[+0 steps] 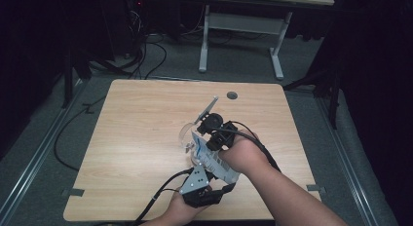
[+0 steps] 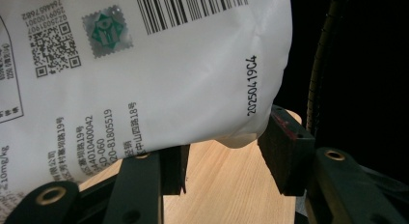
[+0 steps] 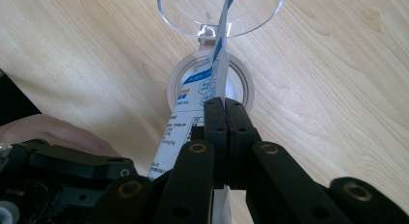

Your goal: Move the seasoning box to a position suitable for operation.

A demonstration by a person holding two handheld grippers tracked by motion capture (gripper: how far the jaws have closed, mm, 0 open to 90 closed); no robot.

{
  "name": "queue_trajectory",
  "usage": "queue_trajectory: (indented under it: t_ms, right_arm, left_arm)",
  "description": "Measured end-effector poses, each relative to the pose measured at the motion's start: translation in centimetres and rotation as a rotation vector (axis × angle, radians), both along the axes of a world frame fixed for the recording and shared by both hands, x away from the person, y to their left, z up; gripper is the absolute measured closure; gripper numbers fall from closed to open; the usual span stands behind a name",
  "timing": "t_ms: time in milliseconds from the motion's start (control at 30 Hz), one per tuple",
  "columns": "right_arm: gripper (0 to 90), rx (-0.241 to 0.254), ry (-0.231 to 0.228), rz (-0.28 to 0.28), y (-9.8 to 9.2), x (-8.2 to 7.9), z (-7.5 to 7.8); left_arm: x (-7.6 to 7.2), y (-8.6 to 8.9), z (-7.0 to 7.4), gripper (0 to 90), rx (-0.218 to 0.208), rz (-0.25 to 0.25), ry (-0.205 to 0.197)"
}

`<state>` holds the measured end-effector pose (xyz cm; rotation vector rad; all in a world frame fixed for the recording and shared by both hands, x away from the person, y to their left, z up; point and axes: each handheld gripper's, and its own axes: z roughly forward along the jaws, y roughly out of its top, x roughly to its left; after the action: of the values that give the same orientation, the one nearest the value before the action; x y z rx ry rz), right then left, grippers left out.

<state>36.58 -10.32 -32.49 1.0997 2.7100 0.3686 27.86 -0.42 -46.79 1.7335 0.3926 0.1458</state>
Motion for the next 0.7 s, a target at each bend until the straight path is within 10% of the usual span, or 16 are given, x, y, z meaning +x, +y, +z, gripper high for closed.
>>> queue_trajectory:
  t_ms: [700]
  right_arm:
    - [90.0, -0.006, -0.007, 0.014, 0.06, 0.09, -0.05]
  left_arm:
    - [-0.03, 0.04, 0.05, 55.5, -0.001, 0.000, -0.003]
